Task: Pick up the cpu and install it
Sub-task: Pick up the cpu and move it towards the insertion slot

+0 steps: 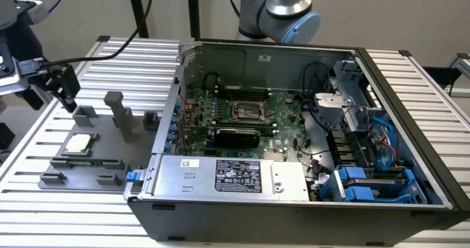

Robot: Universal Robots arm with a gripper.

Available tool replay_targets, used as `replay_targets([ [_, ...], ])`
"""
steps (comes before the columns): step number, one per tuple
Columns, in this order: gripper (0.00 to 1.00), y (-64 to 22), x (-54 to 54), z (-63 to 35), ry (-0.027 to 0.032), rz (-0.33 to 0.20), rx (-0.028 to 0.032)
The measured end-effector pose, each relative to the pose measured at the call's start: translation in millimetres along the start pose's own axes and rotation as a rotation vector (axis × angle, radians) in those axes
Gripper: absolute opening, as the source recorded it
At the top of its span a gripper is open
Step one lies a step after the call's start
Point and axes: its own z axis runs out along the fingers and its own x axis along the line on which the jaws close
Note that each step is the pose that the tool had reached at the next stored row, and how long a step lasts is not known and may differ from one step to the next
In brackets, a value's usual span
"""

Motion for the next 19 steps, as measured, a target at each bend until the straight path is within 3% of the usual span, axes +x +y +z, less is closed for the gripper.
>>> replay_targets([
  [19,0.71,-5.1,-4.1,34.4,0.0001,0.000,0.0001],
])
